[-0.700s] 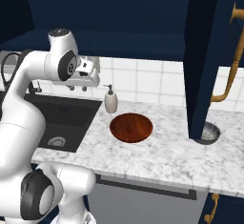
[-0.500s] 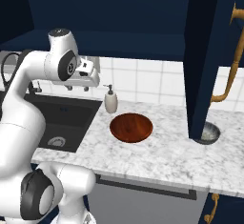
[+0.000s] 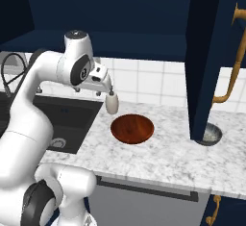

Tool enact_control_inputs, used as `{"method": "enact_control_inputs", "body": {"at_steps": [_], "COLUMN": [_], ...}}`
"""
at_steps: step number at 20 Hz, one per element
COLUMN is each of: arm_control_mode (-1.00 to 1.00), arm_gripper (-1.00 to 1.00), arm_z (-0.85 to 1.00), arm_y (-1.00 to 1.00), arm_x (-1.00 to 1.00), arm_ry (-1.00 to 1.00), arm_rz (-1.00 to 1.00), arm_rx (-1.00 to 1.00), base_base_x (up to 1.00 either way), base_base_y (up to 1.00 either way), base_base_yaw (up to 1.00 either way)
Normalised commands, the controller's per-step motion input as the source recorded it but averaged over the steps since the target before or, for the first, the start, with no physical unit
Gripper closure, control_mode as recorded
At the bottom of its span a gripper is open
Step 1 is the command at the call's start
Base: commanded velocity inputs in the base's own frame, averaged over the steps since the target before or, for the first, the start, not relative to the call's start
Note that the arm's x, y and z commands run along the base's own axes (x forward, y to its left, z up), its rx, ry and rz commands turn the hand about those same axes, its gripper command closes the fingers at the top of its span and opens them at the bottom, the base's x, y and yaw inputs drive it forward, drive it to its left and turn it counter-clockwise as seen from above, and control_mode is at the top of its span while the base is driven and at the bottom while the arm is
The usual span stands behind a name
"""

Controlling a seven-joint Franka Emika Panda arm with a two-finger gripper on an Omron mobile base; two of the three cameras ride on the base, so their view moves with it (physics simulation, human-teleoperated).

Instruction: Pick up the bowls on the counter and stack them on top of one another in the open cabinet. Place the smaller bowl on top of the larger bowl.

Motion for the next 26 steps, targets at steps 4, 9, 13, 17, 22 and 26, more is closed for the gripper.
{"method": "enact_control_inputs", "body": {"at_steps": [4,9,13,17,22,26], "arm_control_mode": [-1.0,-1.0,-1.0,-1.0,-1.0,-1.0], "arm_gripper": [-1.0,-1.0,-1.0,-1.0,-1.0,-1.0], "arm_z": [-0.13,-0.13,-0.02,-0.05,-0.29,-0.47], "arm_y": [-1.0,-1.0,-1.0,-1.0,-1.0,-0.89], "arm_x": [-0.21,0.0,0.0,0.11,0.16,0.04], "arm_ry": [-0.08,-0.02,0.0,0.0,0.0,-0.01], "arm_rz": [-0.35,-0.47,-0.49,-0.39,-0.08,0.22], "arm_rx": [0.03,0.0,0.0,0.0,-0.02,-0.01], "base_base_x": [0.0,0.0,0.0,0.0,0.0,0.0], "base_base_y": [0.0,0.0,0.0,0.0,0.0,0.0], "base_base_yaw": [0.0,0.0,0.0,0.0,0.0,0.0]}}
